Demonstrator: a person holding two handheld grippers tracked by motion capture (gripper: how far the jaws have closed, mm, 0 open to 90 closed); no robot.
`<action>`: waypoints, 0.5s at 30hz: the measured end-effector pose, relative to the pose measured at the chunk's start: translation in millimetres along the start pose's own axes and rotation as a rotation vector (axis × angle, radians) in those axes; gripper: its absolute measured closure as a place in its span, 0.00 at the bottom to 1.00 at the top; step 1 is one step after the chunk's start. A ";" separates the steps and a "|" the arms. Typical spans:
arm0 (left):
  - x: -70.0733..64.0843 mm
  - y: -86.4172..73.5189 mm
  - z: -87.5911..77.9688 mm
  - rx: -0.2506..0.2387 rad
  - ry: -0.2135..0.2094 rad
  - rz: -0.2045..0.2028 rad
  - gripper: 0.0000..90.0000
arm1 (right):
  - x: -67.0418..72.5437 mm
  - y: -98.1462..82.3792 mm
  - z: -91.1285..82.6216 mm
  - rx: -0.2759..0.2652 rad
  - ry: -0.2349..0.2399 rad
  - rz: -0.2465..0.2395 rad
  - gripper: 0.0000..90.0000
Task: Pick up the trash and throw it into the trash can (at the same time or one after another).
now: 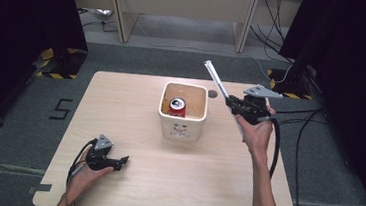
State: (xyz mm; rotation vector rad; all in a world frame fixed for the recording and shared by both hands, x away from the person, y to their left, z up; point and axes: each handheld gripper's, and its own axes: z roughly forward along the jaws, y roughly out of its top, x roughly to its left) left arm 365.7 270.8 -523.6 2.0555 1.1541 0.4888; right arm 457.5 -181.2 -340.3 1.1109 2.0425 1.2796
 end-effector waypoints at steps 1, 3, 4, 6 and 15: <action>0.0 0.0 0.0 0.000 0.000 0.000 0.15 | 2.0 1.5 2.4 0.006 0.005 -0.006 0.89; 0.0 0.0 0.0 0.000 0.000 0.000 0.15 | 5.4 4.8 8.5 0.011 0.020 -0.009 0.89; 0.0 0.0 0.0 0.000 0.000 0.000 0.15 | 6.8 6.7 11.0 0.011 0.028 -0.006 0.89; 0.0 0.0 0.0 0.000 0.000 0.000 0.15 | 9.3 11.1 15.6 0.007 0.038 -0.009 0.89; 0.0 0.0 0.0 0.000 0.000 0.000 0.15 | 23.2 27.6 35.0 0.005 0.073 -0.012 0.89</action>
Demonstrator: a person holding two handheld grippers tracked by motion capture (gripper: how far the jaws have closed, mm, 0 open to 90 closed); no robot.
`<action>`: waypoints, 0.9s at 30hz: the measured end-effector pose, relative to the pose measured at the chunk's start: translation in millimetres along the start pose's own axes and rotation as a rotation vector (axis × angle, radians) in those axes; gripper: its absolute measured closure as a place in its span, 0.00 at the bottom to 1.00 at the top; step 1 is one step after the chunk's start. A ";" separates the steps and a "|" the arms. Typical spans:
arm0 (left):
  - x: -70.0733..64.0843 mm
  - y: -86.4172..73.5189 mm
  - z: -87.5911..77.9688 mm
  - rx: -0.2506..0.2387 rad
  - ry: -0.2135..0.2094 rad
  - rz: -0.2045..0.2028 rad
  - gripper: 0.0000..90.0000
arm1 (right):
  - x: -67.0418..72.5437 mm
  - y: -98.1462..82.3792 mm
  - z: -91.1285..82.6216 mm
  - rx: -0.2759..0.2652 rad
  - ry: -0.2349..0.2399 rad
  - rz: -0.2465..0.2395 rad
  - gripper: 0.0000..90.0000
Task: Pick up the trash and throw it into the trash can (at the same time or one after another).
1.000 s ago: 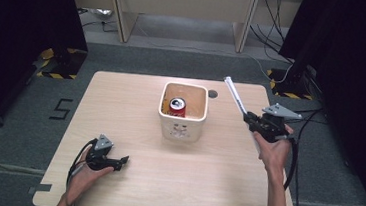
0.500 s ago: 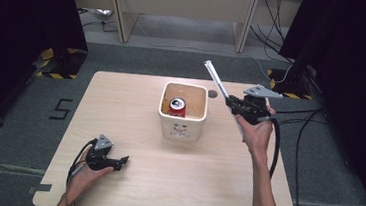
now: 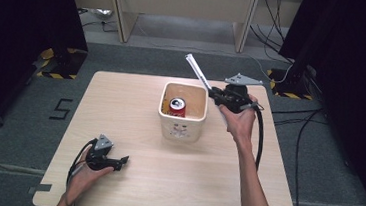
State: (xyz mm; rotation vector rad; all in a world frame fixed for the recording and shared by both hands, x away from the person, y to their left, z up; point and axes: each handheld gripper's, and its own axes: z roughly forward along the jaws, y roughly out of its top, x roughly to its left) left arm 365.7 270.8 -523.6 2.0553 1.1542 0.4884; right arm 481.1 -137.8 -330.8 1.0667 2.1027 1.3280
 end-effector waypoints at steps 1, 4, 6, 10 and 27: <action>0.0 0.0 0.0 0.000 0.000 0.000 0.15 | 1.0 1.3 2.4 0.000 0.003 -0.002 0.89; 0.0 0.0 0.0 -0.001 0.000 -0.001 0.15 | 3.0 4.4 8.1 0.004 0.010 0.001 0.89; -0.1 0.0 0.0 0.000 0.000 -0.002 0.15 | 3.7 5.4 12.0 0.008 0.016 0.003 0.89; -0.1 0.0 0.0 -0.001 0.000 -0.002 0.15 | 4.1 9.2 18.1 0.011 0.019 0.009 0.89; 0.1 0.1 -0.2 0.002 -0.002 0.000 0.15 | 15.2 26.1 58.0 0.023 0.054 0.023 0.89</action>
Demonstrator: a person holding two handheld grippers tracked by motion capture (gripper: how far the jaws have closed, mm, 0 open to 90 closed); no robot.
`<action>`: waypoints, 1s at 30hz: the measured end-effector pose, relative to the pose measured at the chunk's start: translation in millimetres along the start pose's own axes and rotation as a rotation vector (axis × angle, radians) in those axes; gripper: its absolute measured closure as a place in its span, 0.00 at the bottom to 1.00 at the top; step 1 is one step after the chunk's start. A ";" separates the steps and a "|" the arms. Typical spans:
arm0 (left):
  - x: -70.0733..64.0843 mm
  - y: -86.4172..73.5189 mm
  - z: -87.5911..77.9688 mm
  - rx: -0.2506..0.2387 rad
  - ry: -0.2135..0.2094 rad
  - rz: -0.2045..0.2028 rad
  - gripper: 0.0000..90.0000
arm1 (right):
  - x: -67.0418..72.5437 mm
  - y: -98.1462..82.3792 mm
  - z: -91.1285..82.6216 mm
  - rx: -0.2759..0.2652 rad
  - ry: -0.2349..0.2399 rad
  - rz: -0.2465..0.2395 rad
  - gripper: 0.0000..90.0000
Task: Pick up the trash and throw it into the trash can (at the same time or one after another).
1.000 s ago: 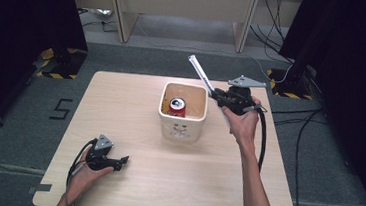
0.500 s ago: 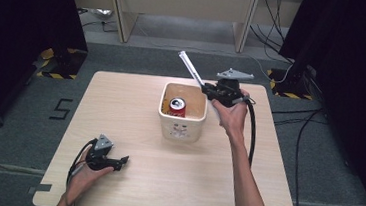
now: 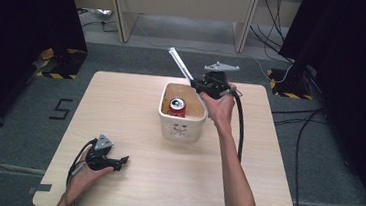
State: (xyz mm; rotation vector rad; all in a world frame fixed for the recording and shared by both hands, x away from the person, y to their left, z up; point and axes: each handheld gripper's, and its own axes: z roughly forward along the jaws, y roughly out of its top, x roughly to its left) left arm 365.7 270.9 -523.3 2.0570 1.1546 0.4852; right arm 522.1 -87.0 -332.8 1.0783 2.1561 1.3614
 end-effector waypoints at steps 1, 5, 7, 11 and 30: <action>0.0 0.0 0.0 0.000 0.001 0.000 0.15 | 0.1 0.3 3.9 0.003 0.005 0.001 0.89; 0.1 -0.1 0.0 0.001 0.000 0.002 0.15 | 2.1 1.9 13.9 0.004 0.010 0.002 0.89; 0.1 -0.1 0.0 0.000 0.000 0.002 0.15 | 3.6 2.9 18.0 0.005 0.016 0.006 0.89; 0.1 -0.1 0.0 0.000 0.000 0.000 0.15 | 3.7 5.1 25.1 -0.001 0.024 0.025 0.89; 0.1 -0.1 0.0 -0.001 -0.001 -0.002 0.16 | 0.4 1.1 52.1 0.026 0.028 0.069 0.88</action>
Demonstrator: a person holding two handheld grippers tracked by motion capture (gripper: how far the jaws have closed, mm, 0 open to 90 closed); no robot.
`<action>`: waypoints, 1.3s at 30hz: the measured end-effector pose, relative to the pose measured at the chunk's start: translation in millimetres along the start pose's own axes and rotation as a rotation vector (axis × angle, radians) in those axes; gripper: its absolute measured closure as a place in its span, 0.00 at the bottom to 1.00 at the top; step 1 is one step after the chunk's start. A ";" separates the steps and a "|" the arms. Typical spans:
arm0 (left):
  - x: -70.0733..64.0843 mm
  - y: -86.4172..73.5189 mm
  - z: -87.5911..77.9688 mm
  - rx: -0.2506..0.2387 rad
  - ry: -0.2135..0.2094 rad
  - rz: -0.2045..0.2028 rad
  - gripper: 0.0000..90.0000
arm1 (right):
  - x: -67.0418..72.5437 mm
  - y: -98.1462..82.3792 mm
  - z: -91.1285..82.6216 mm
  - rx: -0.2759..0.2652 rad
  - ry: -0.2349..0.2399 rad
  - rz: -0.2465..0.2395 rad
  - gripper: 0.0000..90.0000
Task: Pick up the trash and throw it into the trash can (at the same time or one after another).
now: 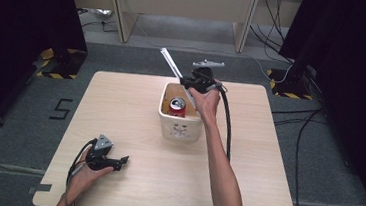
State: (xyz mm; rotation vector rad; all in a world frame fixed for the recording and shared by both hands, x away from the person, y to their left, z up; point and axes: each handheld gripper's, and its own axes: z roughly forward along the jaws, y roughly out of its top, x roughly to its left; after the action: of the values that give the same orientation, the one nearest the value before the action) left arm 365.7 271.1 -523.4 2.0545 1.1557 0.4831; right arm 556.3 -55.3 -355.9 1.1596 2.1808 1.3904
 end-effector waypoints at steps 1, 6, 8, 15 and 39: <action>0.0 0.0 0.0 0.000 0.000 0.000 0.16 | -0.2 -0.1 1.0 0.000 0.000 0.000 0.88; 0.1 0.0 0.0 0.000 0.001 0.002 0.16 | -1.0 -2.0 5.2 0.007 -0.001 0.010 0.88; 0.1 0.0 0.0 0.000 0.001 0.002 0.16 | -1.7 -2.6 6.3 0.009 -0.006 0.014 0.88; 0.1 0.0 0.0 0.000 0.001 0.002 0.16 | -4.0 -4.2 7.2 0.016 -0.007 0.027 0.88; 0.2 0.0 0.0 0.000 0.000 0.001 0.16 | -2.3 -6.8 11.7 0.074 -0.005 0.010 0.87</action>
State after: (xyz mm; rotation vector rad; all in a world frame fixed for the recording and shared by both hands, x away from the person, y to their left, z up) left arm 365.8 271.2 -523.3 2.0552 1.1542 0.4842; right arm 561.9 -51.2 -367.8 1.2002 2.2430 1.3198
